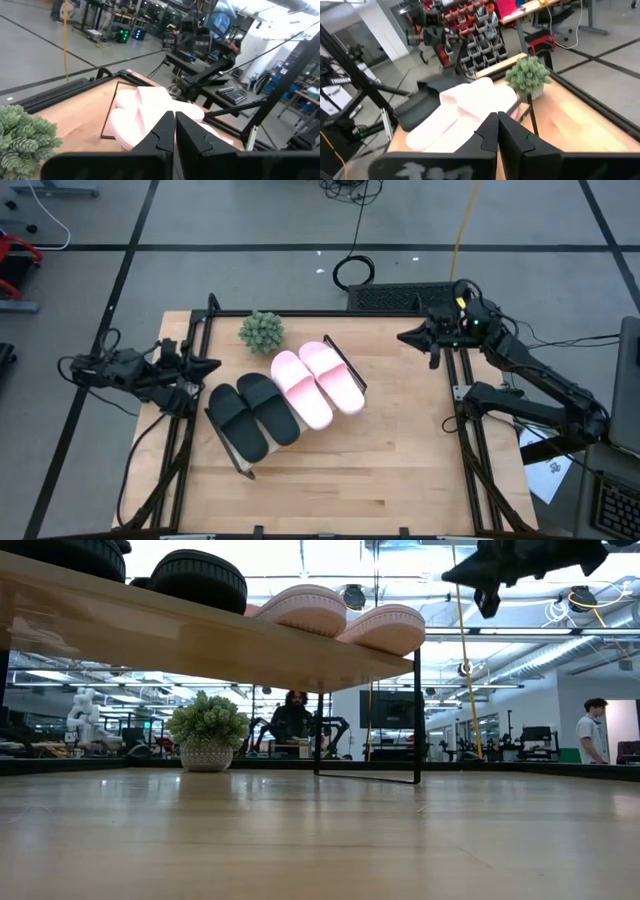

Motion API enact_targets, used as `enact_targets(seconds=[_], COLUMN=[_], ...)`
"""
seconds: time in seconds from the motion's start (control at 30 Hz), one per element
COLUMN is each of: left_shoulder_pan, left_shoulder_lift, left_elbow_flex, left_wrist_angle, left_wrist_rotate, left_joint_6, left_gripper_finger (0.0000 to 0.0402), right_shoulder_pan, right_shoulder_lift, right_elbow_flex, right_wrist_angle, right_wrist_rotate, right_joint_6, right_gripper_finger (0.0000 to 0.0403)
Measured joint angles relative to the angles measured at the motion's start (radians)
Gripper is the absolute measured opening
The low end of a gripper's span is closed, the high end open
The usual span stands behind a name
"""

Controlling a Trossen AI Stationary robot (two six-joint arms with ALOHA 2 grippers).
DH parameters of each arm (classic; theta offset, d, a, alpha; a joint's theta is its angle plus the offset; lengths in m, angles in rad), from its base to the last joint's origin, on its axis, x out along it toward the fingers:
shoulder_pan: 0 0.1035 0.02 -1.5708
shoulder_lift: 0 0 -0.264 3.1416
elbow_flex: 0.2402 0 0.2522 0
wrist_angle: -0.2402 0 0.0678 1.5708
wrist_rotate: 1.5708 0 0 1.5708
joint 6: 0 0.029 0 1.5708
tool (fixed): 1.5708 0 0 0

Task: Pick and place slides into the shelf
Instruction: Return to Home Position

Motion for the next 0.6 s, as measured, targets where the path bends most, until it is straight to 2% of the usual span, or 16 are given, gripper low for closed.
enact_targets(seconds=[0.1,0.2,0.37,0.47,0.6], left_shoulder_pan=[-0.004,-0.004,-0.005,-0.007,-0.007], left_shoulder_lift=[-0.062,-0.142,-0.136,-0.133,-0.136], left_elbow_flex=[0.000,0.000,-0.005,-0.033,-0.030], left_wrist_angle=[-0.042,-0.077,-0.101,-0.141,-0.109], left_wrist_rotate=[-0.018,-0.019,0.027,0.038,0.052], left_joint_6=[-0.007,-0.014,-0.067,-0.129,-0.140], left_gripper_finger=[0.0015,0.0015,0.0015,0.0015,0.0015], right_shoulder_pan=[0.000,0.000,0.005,0.034,0.129], right_shoulder_lift=[-0.010,-0.035,-0.072,-0.094,-0.100], right_elbow_flex=[-0.065,-0.168,-0.324,-0.360,-0.368], right_wrist_angle=[0.077,0.242,0.537,0.557,0.556], right_wrist_rotate=[0.000,-0.001,0.004,0.048,0.142], right_joint_6=[0.012,0.088,0.299,0.344,0.345], right_gripper_finger=[0.0000,0.0000,0.0000,0.0000,0.0000])
